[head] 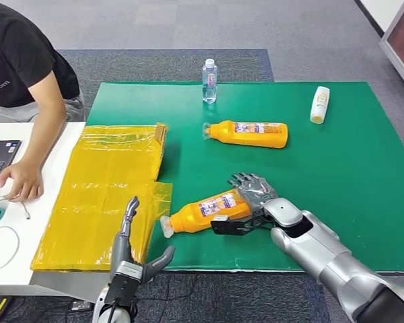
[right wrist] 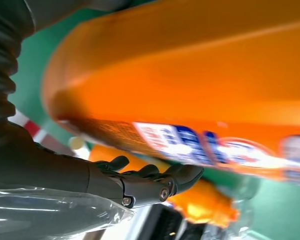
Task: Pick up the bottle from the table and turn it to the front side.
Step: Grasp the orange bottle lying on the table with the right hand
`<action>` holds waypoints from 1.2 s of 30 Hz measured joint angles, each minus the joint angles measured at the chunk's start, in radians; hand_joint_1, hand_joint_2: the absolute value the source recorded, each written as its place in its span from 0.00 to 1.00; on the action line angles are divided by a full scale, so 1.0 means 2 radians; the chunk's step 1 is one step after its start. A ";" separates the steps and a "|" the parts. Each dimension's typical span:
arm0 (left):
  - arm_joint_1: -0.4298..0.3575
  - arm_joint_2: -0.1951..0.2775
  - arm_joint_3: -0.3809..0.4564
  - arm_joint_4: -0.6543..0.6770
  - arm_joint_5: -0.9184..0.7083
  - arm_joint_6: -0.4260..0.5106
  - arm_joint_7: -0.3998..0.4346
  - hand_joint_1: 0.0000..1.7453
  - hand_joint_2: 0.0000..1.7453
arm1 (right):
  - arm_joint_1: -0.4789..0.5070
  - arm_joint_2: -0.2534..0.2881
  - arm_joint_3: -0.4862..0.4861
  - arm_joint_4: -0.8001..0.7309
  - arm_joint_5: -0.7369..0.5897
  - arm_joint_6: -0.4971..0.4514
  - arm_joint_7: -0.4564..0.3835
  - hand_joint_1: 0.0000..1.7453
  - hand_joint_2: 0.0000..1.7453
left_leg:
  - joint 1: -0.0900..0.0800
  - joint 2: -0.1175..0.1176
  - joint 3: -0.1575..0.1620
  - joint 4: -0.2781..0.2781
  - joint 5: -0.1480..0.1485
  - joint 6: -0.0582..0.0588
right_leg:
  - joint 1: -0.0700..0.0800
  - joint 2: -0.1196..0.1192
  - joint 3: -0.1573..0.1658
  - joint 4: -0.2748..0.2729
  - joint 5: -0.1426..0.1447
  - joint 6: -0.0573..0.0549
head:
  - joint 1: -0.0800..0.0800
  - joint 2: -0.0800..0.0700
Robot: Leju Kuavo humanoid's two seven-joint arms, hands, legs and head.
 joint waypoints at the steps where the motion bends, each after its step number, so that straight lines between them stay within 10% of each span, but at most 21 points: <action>1: 0.001 0.000 0.001 -0.001 -0.002 0.000 0.002 0.00 1.00 | 0.001 0.000 0.000 0.000 0.002 -0.002 0.001 0.00 1.00 | 0.000 0.000 0.000 0.000 0.000 0.000 | 0.000 0.000 0.000 0.000 0.000 0.000 | 0.000 0.000; 15: 0.002 -0.001 0.005 -0.004 -0.014 -0.006 0.009 0.00 1.00 | 0.017 0.014 -0.015 0.000 0.014 -0.017 -0.026 0.00 1.00 | 0.000 0.000 0.000 0.000 -0.001 0.000 | 0.000 0.000 0.000 0.000 -0.001 0.000 | 0.000 0.000; 17: 0.002 -0.001 0.005 -0.004 -0.015 -0.008 0.011 0.00 1.00 | 0.018 0.017 -0.016 0.000 0.014 -0.017 -0.030 0.19 1.00 | 0.000 0.000 0.000 0.000 -0.001 0.000 | 0.000 0.000 0.000 0.000 -0.001 0.000 | 0.000 0.000; 21: 0.001 -0.001 0.007 -0.004 -0.015 -0.013 0.011 0.00 1.00 | 0.021 0.023 -0.016 0.001 0.009 -0.008 -0.038 1.00 1.00 | 0.000 0.000 0.000 0.000 -0.001 0.000 | 0.000 0.000 0.000 0.000 -0.001 0.000 | 0.000 0.000; 36: -0.002 -0.004 0.013 -0.004 -0.015 -0.014 0.011 0.00 1.00 | 0.043 0.033 -0.043 0.004 -0.006 -0.048 -0.036 1.00 1.00 | 0.000 0.000 0.000 0.000 -0.001 0.000 | 0.000 0.000 0.000 0.000 -0.001 -0.001 | 0.000 0.000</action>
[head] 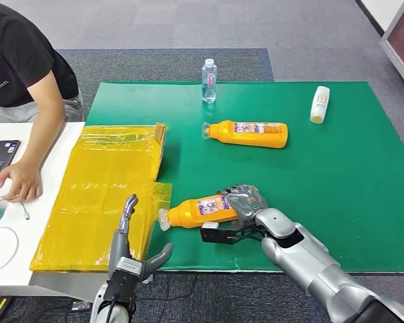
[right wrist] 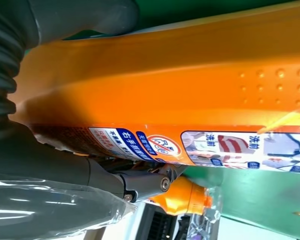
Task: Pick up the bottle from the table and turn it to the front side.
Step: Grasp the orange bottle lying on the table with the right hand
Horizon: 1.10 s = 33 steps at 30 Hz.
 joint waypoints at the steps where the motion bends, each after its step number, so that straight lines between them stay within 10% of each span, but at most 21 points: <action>1: 0.000 0.000 0.000 0.000 0.000 0.000 0.000 0.00 1.00 | 0.003 0.000 -0.002 0.000 0.001 -0.006 0.001 1.00 1.00 | 0.000 0.000 0.000 0.000 0.000 0.000 | 0.000 0.000 0.000 0.000 0.000 0.000 | 0.000 0.000; 8: 0.001 0.000 0.010 -0.005 0.003 0.001 -0.003 0.00 1.00 | 0.035 0.000 -0.033 -0.008 -0.012 -0.060 -0.014 1.00 1.00 | 0.000 0.000 0.000 0.000 0.000 0.000 | 0.000 0.000 0.000 0.000 0.000 0.000 | 0.000 0.000; 17: 0.005 -0.002 0.028 -0.035 0.058 0.002 -0.043 0.00 1.00 | 0.142 0.029 -0.143 -0.092 -0.189 -0.110 -0.134 1.00 1.00 | 0.000 0.000 -0.001 0.000 -0.001 -0.001 | 0.000 0.000 -0.001 0.000 -0.001 0.000 | 0.000 0.000; 33: 0.006 -0.007 0.027 -0.090 0.149 -0.058 -0.052 0.00 1.00 | 0.204 0.068 -0.192 -0.166 -0.256 -0.090 -0.185 1.00 1.00 | 0.000 0.000 -0.001 0.000 -0.001 -0.001 | 0.000 0.000 -0.001 0.000 -0.001 0.000 | 0.000 0.000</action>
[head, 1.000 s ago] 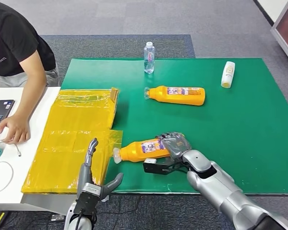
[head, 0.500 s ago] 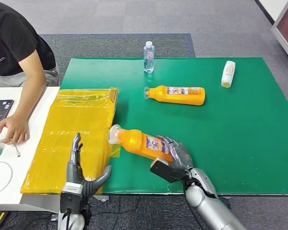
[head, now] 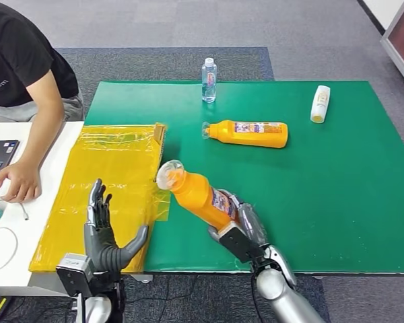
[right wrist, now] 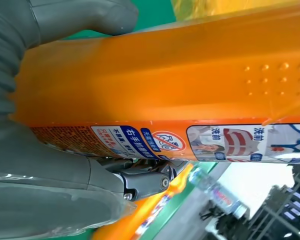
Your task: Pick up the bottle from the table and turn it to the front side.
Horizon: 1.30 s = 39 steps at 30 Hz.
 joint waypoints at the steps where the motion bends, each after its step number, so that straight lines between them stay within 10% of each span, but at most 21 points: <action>1: -0.002 -0.001 0.000 0.001 0.005 -0.012 0.000 0.00 1.00 | 0.001 0.001 0.004 -0.001 0.005 0.000 -0.001 1.00 1.00 | 0.000 0.000 0.000 0.000 0.000 0.000 | 0.000 0.000 0.000 0.000 0.000 0.000 | 0.000 0.000; 8: -0.035 -0.008 0.002 0.029 0.056 -0.099 0.036 0.00 1.00 | 0.000 0.009 0.035 -0.001 0.013 -0.014 -0.015 1.00 1.00 | 0.000 0.000 0.000 0.000 0.000 0.000 | 0.000 0.000 0.000 0.000 0.000 0.000 | 0.000 0.000; 39: -0.092 -0.003 -0.060 0.078 0.054 -0.205 0.085 0.00 1.00 | -0.018 0.012 0.048 -0.004 -0.002 -0.060 -0.053 1.00 1.00 | 0.000 0.000 0.000 0.000 0.000 0.000 | 0.000 0.000 0.000 0.000 0.000 0.000 | 0.000 0.000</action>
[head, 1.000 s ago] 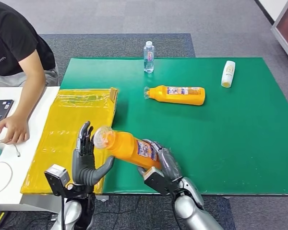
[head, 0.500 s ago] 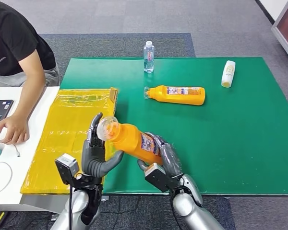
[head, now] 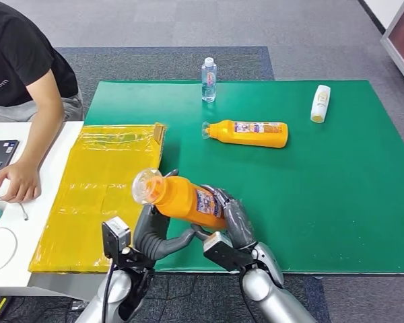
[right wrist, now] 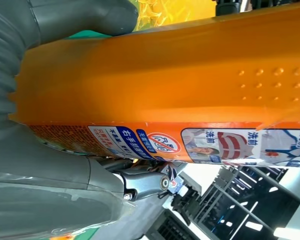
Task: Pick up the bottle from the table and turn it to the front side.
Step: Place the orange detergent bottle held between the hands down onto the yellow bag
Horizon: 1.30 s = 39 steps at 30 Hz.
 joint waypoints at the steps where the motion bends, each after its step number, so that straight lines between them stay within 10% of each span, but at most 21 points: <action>1: 0.000 0.001 -0.001 -0.001 -0.004 0.003 -0.001 0.00 1.00 | 0.000 0.000 0.000 0.000 -0.001 0.000 -0.002 1.00 1.00 | 0.000 0.000 0.000 0.000 0.000 0.000 | 0.000 0.000 0.000 0.000 0.000 0.000 | 0.000 0.000; 5: -0.003 0.006 -0.006 -0.004 -0.022 0.021 -0.006 0.00 1.00 | 0.000 0.000 0.000 0.000 -0.004 0.000 -0.006 1.00 1.00 | 0.000 0.000 0.000 0.000 0.000 0.000 | 0.000 0.000 0.000 0.000 0.000 0.000 | 0.000 0.000; 9: -0.008 0.010 -0.007 -0.004 -0.044 0.042 -0.012 0.98 1.00 | 0.000 0.000 0.000 0.000 -0.005 0.001 -0.006 1.00 1.00 | 0.000 0.000 0.000 0.000 0.000 0.000 | 0.000 0.000 0.000 0.000 0.000 0.000 | 0.000 0.000; 27: -0.019 0.018 -0.006 0.000 -0.067 0.069 -0.015 1.00 1.00 | 0.000 0.000 0.000 0.003 -0.013 0.010 -0.007 0.97 1.00 | 0.000 0.000 0.000 0.000 0.000 0.000 | 0.000 0.000 0.000 0.000 0.000 0.000 | 0.000 0.000; 29: -0.020 0.018 -0.006 0.002 -0.067 0.069 -0.014 1.00 1.00 | 0.000 0.000 0.000 0.003 -0.013 0.010 -0.007 0.81 1.00 | 0.000 0.000 0.000 0.000 0.000 0.000 | 0.000 0.000 0.000 0.000 0.000 0.000 | 0.000 0.000; 33: -0.021 0.019 -0.006 0.006 -0.078 0.079 -0.016 1.00 1.00 | 0.001 0.000 0.000 0.003 -0.013 0.010 -0.006 0.08 1.00 | 0.000 0.000 0.000 0.000 0.000 0.000 | 0.000 0.000 0.000 0.000 0.000 0.000 | 0.000 0.000; 39: -0.017 0.028 -0.003 0.007 -0.107 0.098 -0.015 1.00 1.00 | 0.001 0.001 -0.001 0.003 -0.019 0.007 -0.007 0.01 1.00 | 0.000 0.000 0.000 0.000 0.000 0.000 | 0.000 0.000 0.000 0.000 0.000 0.000 | 0.000 0.000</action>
